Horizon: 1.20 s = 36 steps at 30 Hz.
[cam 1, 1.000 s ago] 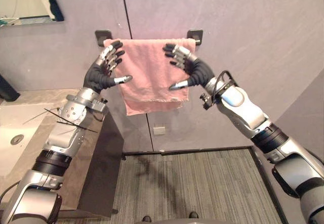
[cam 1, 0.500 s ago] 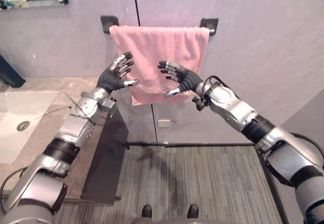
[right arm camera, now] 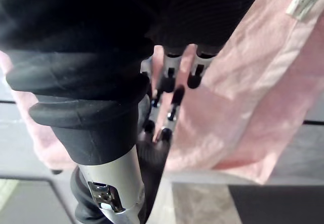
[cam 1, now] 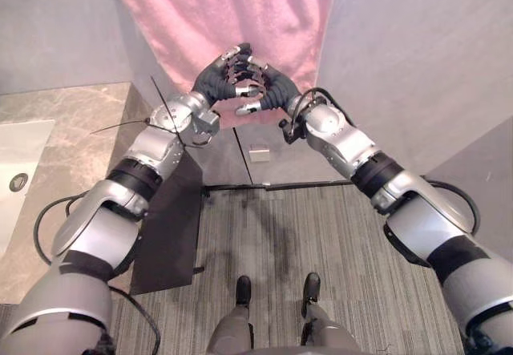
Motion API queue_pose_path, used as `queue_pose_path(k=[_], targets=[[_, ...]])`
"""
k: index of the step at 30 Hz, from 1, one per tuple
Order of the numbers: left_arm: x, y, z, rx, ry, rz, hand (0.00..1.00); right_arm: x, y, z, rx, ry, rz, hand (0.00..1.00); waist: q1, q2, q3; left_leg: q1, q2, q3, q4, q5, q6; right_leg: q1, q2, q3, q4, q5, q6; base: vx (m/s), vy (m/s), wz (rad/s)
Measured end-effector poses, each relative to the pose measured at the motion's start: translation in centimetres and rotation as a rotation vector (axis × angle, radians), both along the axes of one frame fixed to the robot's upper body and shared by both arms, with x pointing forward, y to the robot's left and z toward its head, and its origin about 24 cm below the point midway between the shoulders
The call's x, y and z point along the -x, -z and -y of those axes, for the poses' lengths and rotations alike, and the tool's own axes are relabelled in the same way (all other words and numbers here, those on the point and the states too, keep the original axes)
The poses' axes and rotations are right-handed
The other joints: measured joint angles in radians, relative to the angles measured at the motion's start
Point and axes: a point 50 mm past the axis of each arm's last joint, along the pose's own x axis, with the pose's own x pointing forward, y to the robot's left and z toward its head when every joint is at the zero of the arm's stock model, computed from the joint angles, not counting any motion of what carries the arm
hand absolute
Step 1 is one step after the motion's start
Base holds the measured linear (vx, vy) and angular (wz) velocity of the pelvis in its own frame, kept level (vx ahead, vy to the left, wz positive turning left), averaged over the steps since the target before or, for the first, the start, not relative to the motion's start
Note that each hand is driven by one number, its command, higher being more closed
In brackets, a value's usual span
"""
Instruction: Organize washtable
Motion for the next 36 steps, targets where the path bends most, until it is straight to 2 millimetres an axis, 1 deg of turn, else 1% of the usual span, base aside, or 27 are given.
queue_pose_path(k=[3,6,9,11,12,14,15,16,17,18,19,20,21,22,24,25,26,27,28,29,30,31,32,33,34,35,36], targets=[[-0.3,0.3,0.1,0.010,-0.021,-0.012,0.00,-0.5,0.4,0.4,-0.003,0.033,-0.031,0.00,0.000,0.001,0.002,0.001,0.000,0.001,0.000,0.000,0.000,0.000,0.001,0.007,0.000,0.000,0.000,0.01,0.061,-0.01],[-0.8,0.5,-1.0,0.046,-0.079,-0.034,0.00,-1.5,0.5,1.8,0.014,0.113,-0.068,0.00,0.000,0.003,0.025,0.004,-0.001,0.001,0.000,0.000,0.000,0.003,0.000,0.009,0.000,0.000,0.000,-0.01,0.056,0.00],[-1.1,0.4,-3.0,0.104,-0.153,-0.051,0.00,-2.4,0.5,4.5,-0.014,0.215,-0.105,0.00,-0.001,0.004,0.056,0.015,0.000,-0.002,0.000,0.002,-0.003,0.015,0.002,0.007,0.000,0.000,0.000,-0.03,0.043,0.02],[-1.2,0.2,-4.6,0.166,-0.208,-0.054,0.00,-2.8,0.1,6.6,-0.062,0.279,-0.114,0.00,-0.001,0.004,0.066,0.016,0.000,-0.003,0.001,0.002,-0.003,0.016,0.001,0.008,0.000,0.000,0.000,-0.02,0.045,0.00],[-1.1,0.1,-5.9,0.191,-0.253,-0.055,0.00,-3.0,-0.2,7.9,-0.097,0.319,-0.118,0.00,-0.003,0.004,0.071,0.017,0.000,-0.002,0.001,0.002,-0.003,0.016,0.002,0.008,0.000,0.000,0.000,-0.01,0.050,-0.02],[-0.9,0.0,-7.4,0.209,-0.300,-0.051,0.00,-3.1,-0.6,8.9,-0.133,0.352,-0.113,0.00,-0.006,0.003,0.075,0.019,0.000,0.000,0.001,0.002,-0.003,0.017,0.002,0.011,0.000,0.000,0.000,0.00,0.040,-0.05],[-0.6,0.4,-8.9,0.241,-0.343,-0.054,0.00,-3.2,-0.5,9.7,-0.162,0.374,-0.118,0.00,-0.011,0.003,0.075,0.025,0.000,0.001,0.001,0.002,-0.003,0.021,0.003,0.014,0.000,0.000,0.000,0.02,0.039,-0.07],[-0.5,0.6,-9.2,0.242,-0.353,-0.057,0.00,-3.2,-0.5,9.9,-0.170,0.379,-0.121,0.00,-0.012,0.003,0.075,0.027,0.000,0.002,0.000,0.002,-0.003,0.023,0.003,0.015,0.000,0.000,0.000,0.02,0.040,-0.05],[-0.2,1.4,-10.4,0.260,-0.389,-0.073,0.00,-3.2,0.2,11.0,-0.202,0.407,-0.142,0.00,-0.022,0.004,0.080,0.040,-0.001,0.002,0.000,0.001,-0.003,0.036,0.003,0.016,0.000,0.000,0.000,0.02,0.043,0.00],[0.2,2.4,-11.7,0.268,-0.438,-0.098,0.00,-3.2,1.3,12.5,-0.236,0.459,-0.176,0.00,-0.027,0.004,0.081,0.047,-0.001,0.002,0.000,0.001,-0.002,0.043,0.003,0.016,0.000,0.000,0.000,0.01,0.035,0.01],[0.3,2.6,-12.0,0.270,-0.445,-0.101,0.00,-3.2,1.5,12.9,-0.244,0.468,-0.181,0.00,-0.028,0.004,0.081,0.047,-0.001,0.002,0.000,0.001,-0.002,0.044,0.003,0.016,0.000,0.000,0.000,0.00,0.047,0.01],[0.7,3.2,-12.8,0.284,-0.472,-0.116,0.00,-3.0,2.5,14.5,-0.284,0.519,-0.205,0.00,-0.028,0.004,0.081,0.047,-0.002,0.002,0.000,0.001,-0.002,0.043,0.002,0.018,0.000,0.000,0.000,-0.02,0.047,-0.01],[1.2,4.4,-13.9,0.308,-0.508,-0.137,0.00,-2.5,4.4,16.4,-0.342,0.578,-0.255,0.00,-0.028,0.004,0.082,0.049,-0.003,0.002,0.000,0.001,-0.002,0.045,0.002,0.019,0.000,0.000,0.000,-0.02,0.055,-0.01],[1.4,4.6,-14.1,0.314,-0.516,-0.141,0.00,-2.4,4.9,16.8,-0.357,0.590,-0.266,0.00,-0.028,0.004,0.082,0.050,-0.002,0.002,0.000,0.001,-0.002,0.046,0.002,0.019,0.000,0.000,0.000,-0.03,0.047,-0.01],[2.8,7.5,-16.2,0.359,-0.604,-0.196,0.00,-0.9,9.5,19.7,-0.456,0.694,-0.375,0.00,-0.033,0.004,0.082,0.060,-0.001,0.003,0.000,0.000,-0.002,0.053,0.004,0.024,0.000,-0.001,0.001,-0.02,0.032,-0.04],[3.4,8.4,-16.7,0.361,-0.628,-0.216,0.00,-0.2,10.9,20.5,-0.483,0.725,-0.407,0.00,-0.035,0.004,0.082,0.063,-0.002,0.004,0.000,0.000,-0.002,0.056,0.003,0.025,0.000,-0.003,0.004,-0.01,0.031,-0.02],[4.5,10.8,-17.4,0.353,-0.671,-0.273,0.00,1.3,14.0,22.0,-0.524,0.790,-0.470,0.00,-0.043,0.006,0.083,0.074,-0.002,0.004,0.000,-0.002,0.000,0.067,0.003,0.025,0.000,-0.009,0.012,0.00,0.000,0.00],[5.2,12.2,-17.6,0.339,-0.690,-0.308,0.00,2.3,15.7,22.7,-0.543,0.827,-0.508,0.00,-0.048,0.007,0.083,0.081,-0.002,0.004,0.000,-0.005,0.000,0.075,0.002,0.025,0.000,-0.016,0.021,0.01,0.034,0.01],[6.7,15.1,-17.8,0.340,-0.717,-0.382,0.00,4.8,19.4,24.0,-0.575,0.913,-0.591,0.00,-0.054,0.007,0.083,0.097,-0.003,0.005,0.000,-0.011,0.000,0.090,0.002,0.028,0.000,-0.023,0.028,0.02,0.038,-0.06],[8.4,18.5,-17.3,0.361,-0.734,-0.468,0.00,8.0,23.2,25.3,-0.610,1.002,-0.680,0.00,-0.056,0.007,0.083,0.113,-0.004,0.016,0.000,-0.020,0.001,0.102,0.001,0.036,0.000,-0.032,0.033,0.02,0.041,-0.11],[9.3,20.2,-16.8,0.362,-0.737,-0.516,0.00,9.9,25.0,25.8,-0.642,1.050,-0.726,0.00,-0.057,0.008,0.082,0.120,-0.004,0.022,0.000,-0.030,0.004,0.108,0.001,0.040,0.000,-0.034,0.034,0.04,0.056,-0.15],[11.6,23.8,-15.6,0.374,-0.745,-0.619,0.00,14.0,28.5,26.6,-0.708,1.153,-0.816,0.00,-0.063,0.008,0.082,0.134,-0.006,0.031,0.000,-0.038,0.005,0.119,0.000,0.045,0.000,-0.040,0.037,0.06,0.057,-0.14],[14.2,27.2,-14.3,0.393,-0.761,-0.727,0.00,18.2,31.5,27.0,-0.776,1.258,-0.899,0.00,-0.077,0.008,0.080,0.148,-0.008,0.036,0.000,-0.045,0.008,0.129,-0.001,0.051,0.000,-0.047,0.045,0.07,0.057,-0.14],[15.7,28.8,-13.6,0.401,-0.770,-0.782,0.00,20.4,32.7,27.0,-0.805,1.311,-0.937,0.00,-0.083,0.008,0.080,0.156,-0.009,0.040,0.000,-0.049,0.012,0.136,-0.001,0.054,0.000,-0.050,0.047,0.05,0.039,-0.18],[17.9,31.0,-12.3,0.419,-0.787,-0.868,0.00,23.7,34.4,26.8,-0.857,1.393,-0.987,0.00,-0.088,0.006,0.079,0.174,-0.009,0.054,0.000,-0.055,0.010,0.147,-0.001,0.065,0.000,-0.053,0.048,0.06,0.050,-0.35],[20.9,33.6,-10.7,0.465,-0.817,-0.977,0.00,28.0,36.1,26.4,-0.908,1.501,-1.044,0.00,-0.093,0.003,0.065,0.197,-0.010,0.077,-0.001,-0.064,0.010,0.159,-0.002,0.084,0.000,-0.058,0.051,0.08,0.065,-0.54],[24.0,35.7,-9.2,0.505,-0.855,-1.082,0.00,31.9,37.3,25.7,-0.935,1.592,-1.100,0.00,-0.104,0.000,0.030,0.206,-0.009,0.102,-0.001,-0.076,0.010,0.160,0.000,0.098,0.000,-0.062,0.056,0.08,0.065,-0.57]])
